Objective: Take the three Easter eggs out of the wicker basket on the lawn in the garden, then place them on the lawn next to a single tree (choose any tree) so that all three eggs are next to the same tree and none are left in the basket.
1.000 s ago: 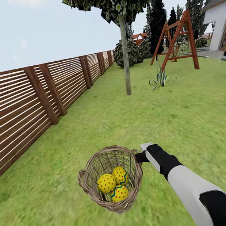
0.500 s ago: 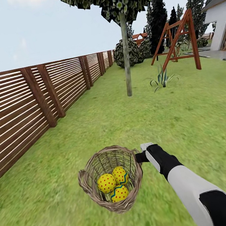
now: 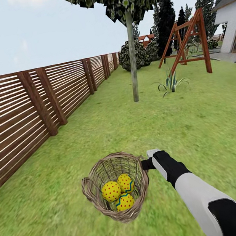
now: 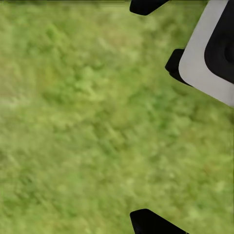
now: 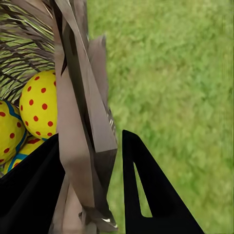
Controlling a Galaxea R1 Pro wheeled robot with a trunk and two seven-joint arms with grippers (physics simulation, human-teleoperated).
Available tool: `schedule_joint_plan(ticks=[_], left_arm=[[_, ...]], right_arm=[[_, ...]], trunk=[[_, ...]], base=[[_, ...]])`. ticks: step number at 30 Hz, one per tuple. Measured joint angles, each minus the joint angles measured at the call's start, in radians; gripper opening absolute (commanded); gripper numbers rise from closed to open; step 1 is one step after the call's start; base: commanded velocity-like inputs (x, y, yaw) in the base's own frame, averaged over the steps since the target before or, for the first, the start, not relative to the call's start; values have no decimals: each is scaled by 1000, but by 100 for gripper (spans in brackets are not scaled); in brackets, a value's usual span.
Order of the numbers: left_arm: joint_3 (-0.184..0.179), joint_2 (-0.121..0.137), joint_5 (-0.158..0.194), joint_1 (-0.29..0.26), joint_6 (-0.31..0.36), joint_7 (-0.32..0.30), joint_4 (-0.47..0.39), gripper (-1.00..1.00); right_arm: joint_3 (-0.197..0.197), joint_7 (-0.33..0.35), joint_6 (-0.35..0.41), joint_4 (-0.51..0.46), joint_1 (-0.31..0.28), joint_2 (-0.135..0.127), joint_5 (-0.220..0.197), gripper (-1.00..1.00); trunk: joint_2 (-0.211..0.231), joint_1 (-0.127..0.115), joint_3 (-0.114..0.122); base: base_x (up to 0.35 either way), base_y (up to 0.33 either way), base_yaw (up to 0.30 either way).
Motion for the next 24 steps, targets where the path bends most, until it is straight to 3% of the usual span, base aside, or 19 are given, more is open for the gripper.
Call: schedule_joint_plan(ticks=[24], left_arm=[[0,0,1,0,0,0,0,100]], right_arm=[[0,0,0,0,0,0,0,-100]], trunk=[[0,0,0]], base=[[331,0,0]])
